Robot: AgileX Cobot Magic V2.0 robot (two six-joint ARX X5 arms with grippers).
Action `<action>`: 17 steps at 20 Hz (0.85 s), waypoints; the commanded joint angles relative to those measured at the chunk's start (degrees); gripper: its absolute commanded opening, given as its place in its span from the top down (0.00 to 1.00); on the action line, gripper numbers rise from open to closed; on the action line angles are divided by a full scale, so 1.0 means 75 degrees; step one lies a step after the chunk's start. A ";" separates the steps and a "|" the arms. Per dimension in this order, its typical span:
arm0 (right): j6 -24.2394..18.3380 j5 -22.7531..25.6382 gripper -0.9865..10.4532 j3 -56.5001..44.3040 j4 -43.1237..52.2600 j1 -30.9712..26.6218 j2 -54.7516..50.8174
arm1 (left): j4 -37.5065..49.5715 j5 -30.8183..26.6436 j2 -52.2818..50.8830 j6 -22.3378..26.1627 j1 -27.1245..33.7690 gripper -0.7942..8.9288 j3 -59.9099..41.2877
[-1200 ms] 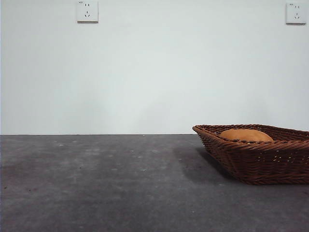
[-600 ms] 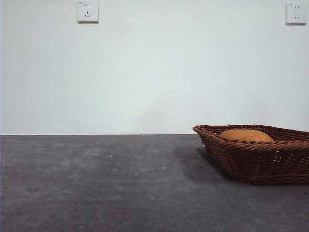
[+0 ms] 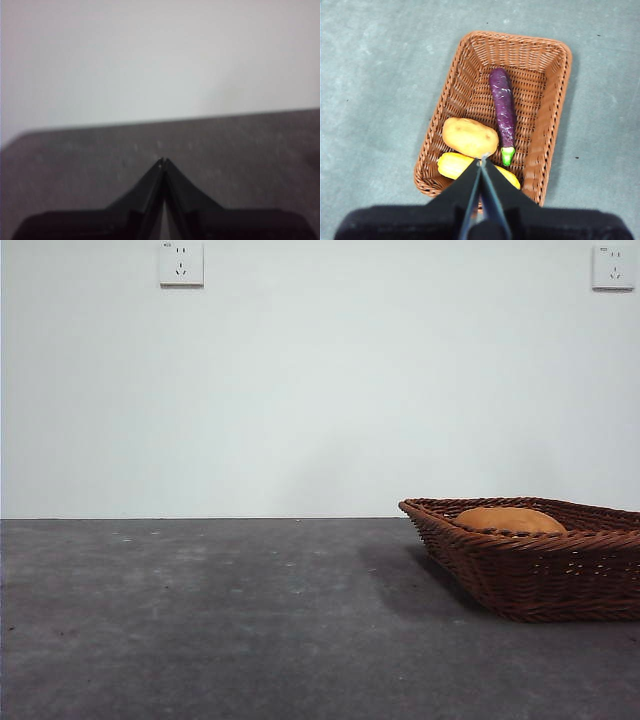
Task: Help me put the vegetables on the table into the basket
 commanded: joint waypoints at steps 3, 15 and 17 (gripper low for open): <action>0.0015 0.0003 0.91 -0.0009 0.0035 0.0003 0.0017 | 0.0122 0.0038 -0.0035 -0.0268 0.0160 0.92 -0.0565; 0.0015 0.0003 0.91 -0.0009 0.0032 0.0003 0.0017 | -0.0565 0.0093 0.0111 -0.0723 0.0329 0.92 -0.0912; 0.0012 0.0003 0.91 -0.0009 0.0032 0.0003 0.0017 | -0.0562 0.0093 0.0143 -0.0723 0.0329 0.92 -0.0912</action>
